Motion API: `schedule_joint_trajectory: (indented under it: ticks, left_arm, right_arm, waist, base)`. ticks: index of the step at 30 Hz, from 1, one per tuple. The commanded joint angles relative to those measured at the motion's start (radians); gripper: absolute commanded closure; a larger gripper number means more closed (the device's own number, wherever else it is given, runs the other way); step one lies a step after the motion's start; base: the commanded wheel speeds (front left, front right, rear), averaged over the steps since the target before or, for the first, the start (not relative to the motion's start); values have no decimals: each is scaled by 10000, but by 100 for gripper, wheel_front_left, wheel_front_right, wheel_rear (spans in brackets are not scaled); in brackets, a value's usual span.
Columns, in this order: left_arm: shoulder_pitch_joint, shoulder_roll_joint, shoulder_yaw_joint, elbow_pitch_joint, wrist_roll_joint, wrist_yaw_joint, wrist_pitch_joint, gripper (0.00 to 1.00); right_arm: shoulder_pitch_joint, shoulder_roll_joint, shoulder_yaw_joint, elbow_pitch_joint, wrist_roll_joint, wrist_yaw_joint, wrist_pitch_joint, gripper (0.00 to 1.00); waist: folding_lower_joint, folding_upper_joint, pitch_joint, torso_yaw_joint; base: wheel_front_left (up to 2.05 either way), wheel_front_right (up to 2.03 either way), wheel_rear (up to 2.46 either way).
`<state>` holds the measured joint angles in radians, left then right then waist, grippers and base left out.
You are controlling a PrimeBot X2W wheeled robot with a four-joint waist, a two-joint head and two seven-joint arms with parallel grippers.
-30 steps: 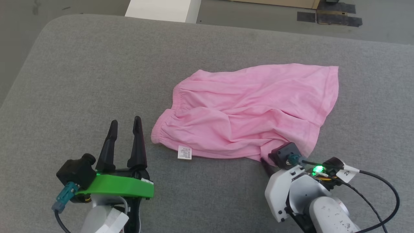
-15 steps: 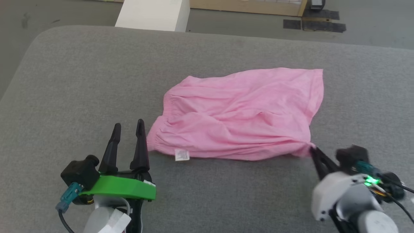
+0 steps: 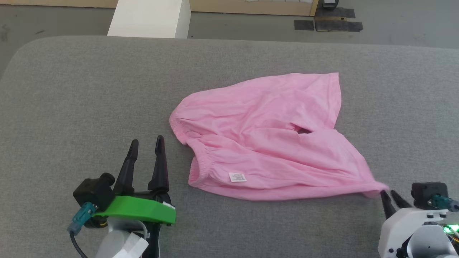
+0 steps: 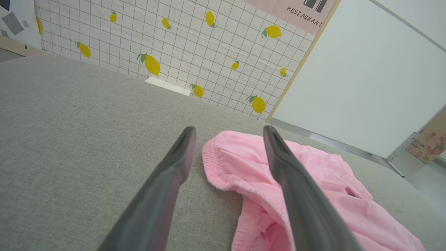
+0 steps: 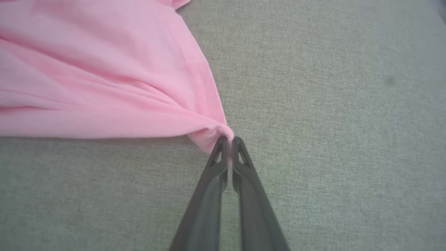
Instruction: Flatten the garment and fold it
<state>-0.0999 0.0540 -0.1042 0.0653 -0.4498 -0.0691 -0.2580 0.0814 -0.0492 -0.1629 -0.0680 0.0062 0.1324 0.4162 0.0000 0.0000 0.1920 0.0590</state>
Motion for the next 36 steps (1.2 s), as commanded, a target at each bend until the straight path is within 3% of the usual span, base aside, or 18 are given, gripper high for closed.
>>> schedule_joint_trajectory:
  ticks: [1, 9, 15, 20, 32, 33, 34, 35, 36]
  left_arm:
    - [-98, -37, 9, 77, 144, -36, -37, 0]
    - [209, -37, -176, 284, 649, -207, -37, 0]
    - [348, -14, -720, 791, 934, -332, 165, 0]
    - [209, -13, -1034, 1028, 760, -134, 1760, 0]
    - [-406, 230, -1136, 320, 339, 1268, 6259, 0]
    - [-415, 260, -1120, 255, 308, 1330, 6470, 33]
    - [-443, 312, -1106, 139, 287, 1366, 6644, 93]
    - [-455, 347, -1102, 56, 266, 1379, 6761, 100]
    - [-454, 405, -1109, -34, 249, 1382, 6908, 100]
  right_arm:
    - [-134, -10, -64, 71, 236, -17, -302, 0]
    - [-87, -10, -42, -239, 1841, -17, -2961, 0]
    - [-42, -10, 374, 279, 3440, -17, -5002, 0]
    - [-46, -10, 627, 679, 3311, -17, -5653, 0]
    - [-251, -10, 988, 904, 2895, -17, -5541, 0]
    - [-267, -10, 1018, 905, 2888, -17, -5521, 0]
    - [-285, -10, 1048, 908, 2875, -17, -5499, 0]
    - [-295, -10, 1059, 904, 2865, -17, -5487, 0]
    - [-295, -10, 1063, 899, 2853, -17, -5469, 0]
  waist:
    - [0, 0, -73, -30]
    - [0, 0, -551, -266]
    - [0, 0, -788, -488]
    - [0, 0, -837, -633]
    - [0, 0, -799, -1127]
    - [0, 0, -795, -1169]
    - [0, 0, -784, -1220]
    - [0, 0, -776, -1249]
    - [0, 0, -774, -1282]
  base:
    - [0, 0, 0]
    - [0, 0, 0]
    - [0, 0, 0]
    - [0, 0, 0]
    - [0, 0, 0]
    - [0, 0, 0]
    - [0, 0, 0]
    - [0, 0, 0]
    - [0, 0, 0]
